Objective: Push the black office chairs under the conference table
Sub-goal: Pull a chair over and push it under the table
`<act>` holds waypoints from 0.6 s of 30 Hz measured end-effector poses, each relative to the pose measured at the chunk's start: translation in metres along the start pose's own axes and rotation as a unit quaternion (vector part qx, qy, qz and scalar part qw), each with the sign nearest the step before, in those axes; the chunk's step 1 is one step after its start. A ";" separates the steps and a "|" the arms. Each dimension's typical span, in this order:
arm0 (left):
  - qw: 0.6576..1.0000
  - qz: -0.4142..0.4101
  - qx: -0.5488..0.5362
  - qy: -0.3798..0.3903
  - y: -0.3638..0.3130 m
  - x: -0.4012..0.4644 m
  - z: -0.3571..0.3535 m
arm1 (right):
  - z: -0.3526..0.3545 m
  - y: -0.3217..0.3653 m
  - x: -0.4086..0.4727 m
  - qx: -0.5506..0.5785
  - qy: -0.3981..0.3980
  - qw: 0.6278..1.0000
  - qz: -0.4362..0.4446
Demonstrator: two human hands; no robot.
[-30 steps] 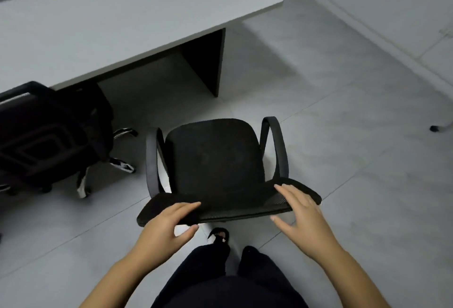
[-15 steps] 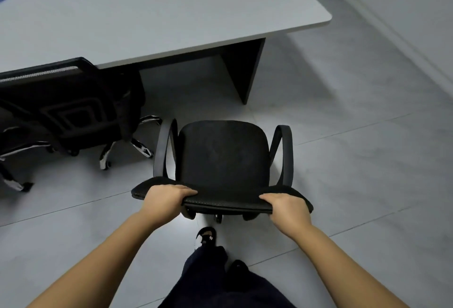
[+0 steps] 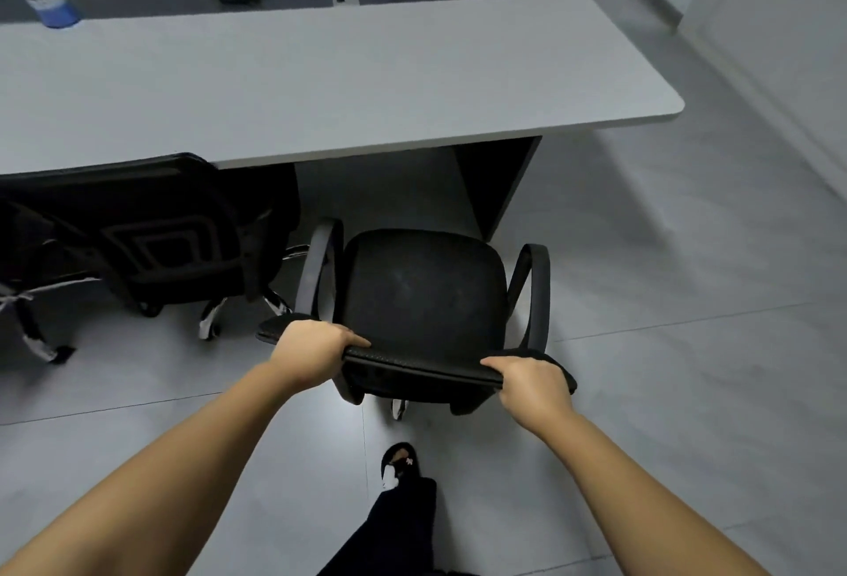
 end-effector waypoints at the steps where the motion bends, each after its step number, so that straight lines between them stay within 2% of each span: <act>1: 1.000 0.001 -0.001 0.003 0.004 0.010 0.004 | 0.004 -0.001 0.012 -0.003 0.004 1.000 -0.002; 8: 0.999 0.027 -0.022 0.032 0.030 0.077 0.027 | 0.038 -0.009 0.093 -0.024 0.015 0.999 0.015; 18: 0.996 0.083 -0.030 -0.001 0.038 0.163 0.055 | 0.093 -0.041 0.197 -0.066 0.037 0.995 0.071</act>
Point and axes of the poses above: each hand's wrist, its own x-axis towards the middle knuckle, its own z-axis out of the back of the hand, y = z × x, the point moved 8 cm from there along x, towards the middle knuckle, and after that the axes turned 1 degree about y, right-handed, at the moved point
